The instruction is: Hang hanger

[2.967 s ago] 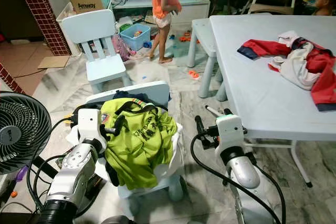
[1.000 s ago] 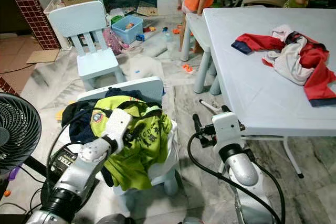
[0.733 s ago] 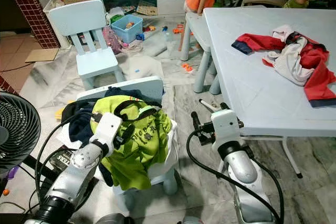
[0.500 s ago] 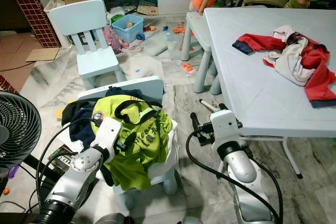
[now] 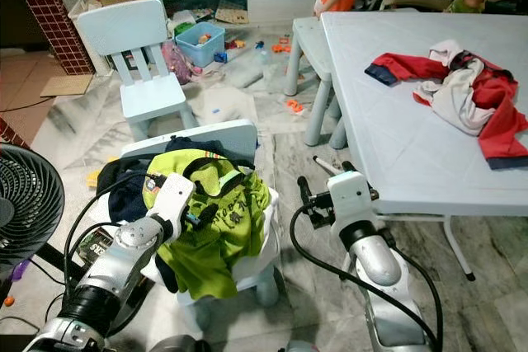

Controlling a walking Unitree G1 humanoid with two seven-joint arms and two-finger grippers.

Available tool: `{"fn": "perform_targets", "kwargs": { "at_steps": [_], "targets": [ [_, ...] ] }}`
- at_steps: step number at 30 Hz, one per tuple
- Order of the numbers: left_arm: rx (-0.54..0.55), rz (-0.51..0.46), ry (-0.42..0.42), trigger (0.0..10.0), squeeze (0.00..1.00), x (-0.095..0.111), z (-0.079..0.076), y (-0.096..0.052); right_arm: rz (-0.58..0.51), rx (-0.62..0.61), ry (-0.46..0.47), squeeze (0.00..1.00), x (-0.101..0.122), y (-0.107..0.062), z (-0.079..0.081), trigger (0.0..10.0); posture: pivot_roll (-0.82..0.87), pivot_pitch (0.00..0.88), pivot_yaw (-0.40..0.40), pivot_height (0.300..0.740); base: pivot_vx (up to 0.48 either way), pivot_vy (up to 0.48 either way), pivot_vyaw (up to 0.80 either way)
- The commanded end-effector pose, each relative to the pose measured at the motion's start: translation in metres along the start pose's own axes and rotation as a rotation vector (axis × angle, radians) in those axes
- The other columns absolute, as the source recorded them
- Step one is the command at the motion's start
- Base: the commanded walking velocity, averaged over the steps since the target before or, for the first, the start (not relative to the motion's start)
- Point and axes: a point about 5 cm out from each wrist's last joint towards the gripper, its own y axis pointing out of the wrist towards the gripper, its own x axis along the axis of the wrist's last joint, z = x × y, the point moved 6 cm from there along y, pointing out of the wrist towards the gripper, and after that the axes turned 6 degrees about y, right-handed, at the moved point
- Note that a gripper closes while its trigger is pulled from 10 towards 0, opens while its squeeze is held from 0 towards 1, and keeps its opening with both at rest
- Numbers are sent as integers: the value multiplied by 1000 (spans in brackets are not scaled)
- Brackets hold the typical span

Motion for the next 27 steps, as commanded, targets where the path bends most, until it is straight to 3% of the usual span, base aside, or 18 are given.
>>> {"fn": "perform_targets", "kwargs": {
  "at_steps": [1,6,16,23,27],
  "targets": [
    [-59,19,11,0,0,-1,-10,3,-11,-3,-13,0,4,2,-1,10000,-76,0,-6,740,0,0,0],
    [-54,-4,40,0,0,2,-13,6,-10,-6,-18,0,4,3,-2,10000,-92,0,-2,740,0,0,0],
    [218,-84,80,0,0,16,36,0,-18,-3,-22,0,5,6,-1,10000,-80,0,-6,740,0,0,0],
    [216,-88,67,0,0,16,35,2,-22,-4,-24,0,6,7,-1,10000,-79,0,-7,740,0,0,0],
    [271,-158,70,0,0,30,40,-2,-21,-8,-24,0,5,7,-1,10000,-79,0,-7,740,0,0,0]
  ]
}}
